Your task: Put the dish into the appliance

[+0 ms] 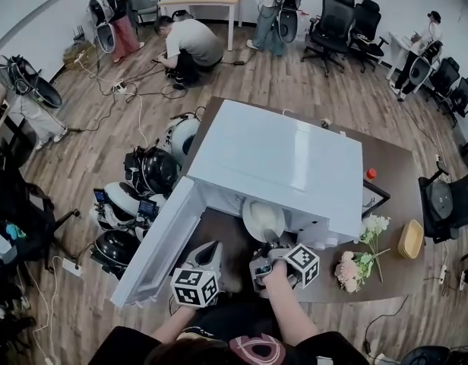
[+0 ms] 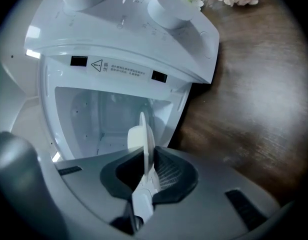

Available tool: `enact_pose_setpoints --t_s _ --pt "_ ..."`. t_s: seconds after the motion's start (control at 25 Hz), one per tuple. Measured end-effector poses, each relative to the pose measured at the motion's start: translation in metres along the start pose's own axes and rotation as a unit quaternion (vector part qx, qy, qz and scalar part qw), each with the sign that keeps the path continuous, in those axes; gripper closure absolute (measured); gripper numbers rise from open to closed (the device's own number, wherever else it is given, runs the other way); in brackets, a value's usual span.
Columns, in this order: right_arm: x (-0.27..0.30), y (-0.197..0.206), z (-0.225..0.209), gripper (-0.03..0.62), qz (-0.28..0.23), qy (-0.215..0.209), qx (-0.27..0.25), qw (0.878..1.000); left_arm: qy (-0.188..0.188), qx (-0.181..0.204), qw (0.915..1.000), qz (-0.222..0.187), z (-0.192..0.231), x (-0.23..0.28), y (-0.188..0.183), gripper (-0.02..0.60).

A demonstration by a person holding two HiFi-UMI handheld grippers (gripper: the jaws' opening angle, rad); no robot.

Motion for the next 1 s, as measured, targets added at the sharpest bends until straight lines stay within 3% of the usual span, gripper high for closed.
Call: enact_pose_setpoints --t_s 0.64,1.0 --pt "0.027 -0.003 0.005 0.554 -0.016 0.019 -0.034 0.999 -0.030 -0.013 0.9995 -0.005 0.010 0.006 -0.003 0.575" --pt "0.041 -0.003 0.009 0.554 -0.020 0.014 -0.022 0.999 -0.046 -0.020 0.9986 -0.015 0.022 0.004 -0.008 0.575"
Point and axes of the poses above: the fingertips, and each gripper's own axes: x forward along the fingers, z to its left, y out of its underside, the point moved 4 cm from there along -x, backward along the fingers, and after that the axes turned 2 degrees about x, right-handed, at the moved point
